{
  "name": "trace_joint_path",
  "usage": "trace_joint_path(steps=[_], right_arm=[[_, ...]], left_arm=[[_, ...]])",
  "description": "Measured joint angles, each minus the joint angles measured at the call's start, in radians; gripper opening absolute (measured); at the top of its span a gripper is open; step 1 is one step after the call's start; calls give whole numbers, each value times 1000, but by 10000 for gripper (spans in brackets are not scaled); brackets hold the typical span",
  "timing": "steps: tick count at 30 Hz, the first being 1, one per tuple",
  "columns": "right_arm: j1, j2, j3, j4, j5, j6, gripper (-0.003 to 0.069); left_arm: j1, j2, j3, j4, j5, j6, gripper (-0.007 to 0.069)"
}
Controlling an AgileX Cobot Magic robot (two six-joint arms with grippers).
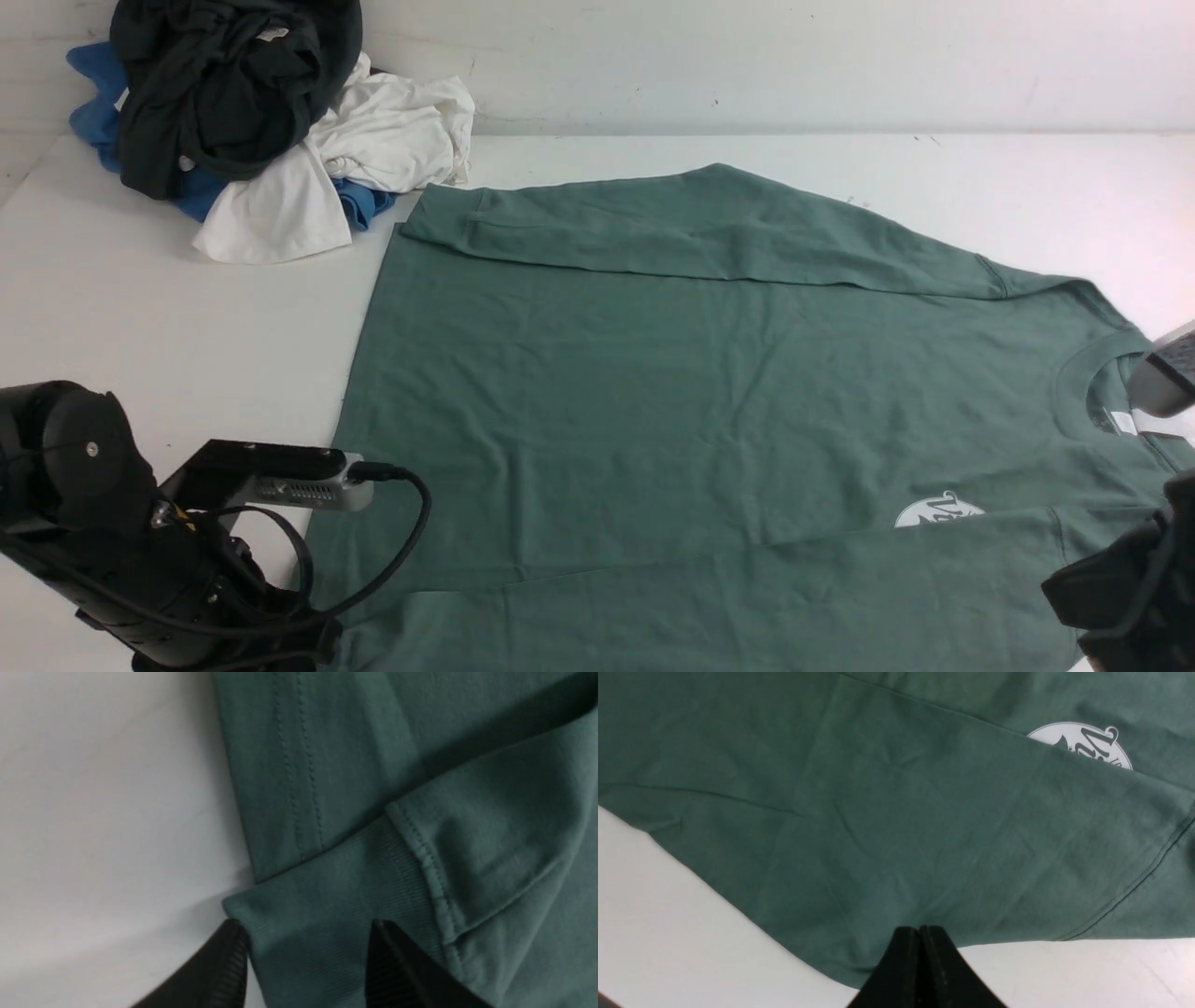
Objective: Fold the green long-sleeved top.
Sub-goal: Use the left arm to clamp the cuff closest to it
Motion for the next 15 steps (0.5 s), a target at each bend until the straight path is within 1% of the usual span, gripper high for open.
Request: trace_joint_path(steps=[4,5,8,10,11,15], right_arm=[[0,0,0,-2,0,0,-14],[0,0,0,-2,-1,0,-14],[0,0,0,-3,-1,0,-14],[0,0,0,-3,-2,0,-14],[0,0,0,-3,-2,5,-14],[0,0,0,-4,-2,11,-14]], left_arm=[[-13,3,0,1,-22,1,200],[-13,3,0,1,-24,1,186],[-13,2,0,21,-26,1,72],[-13,-3,0,30,-27,1,24],[-13,-5,0,36,-27,1,8],[-13,-17,0,49,-27,1,-7]])
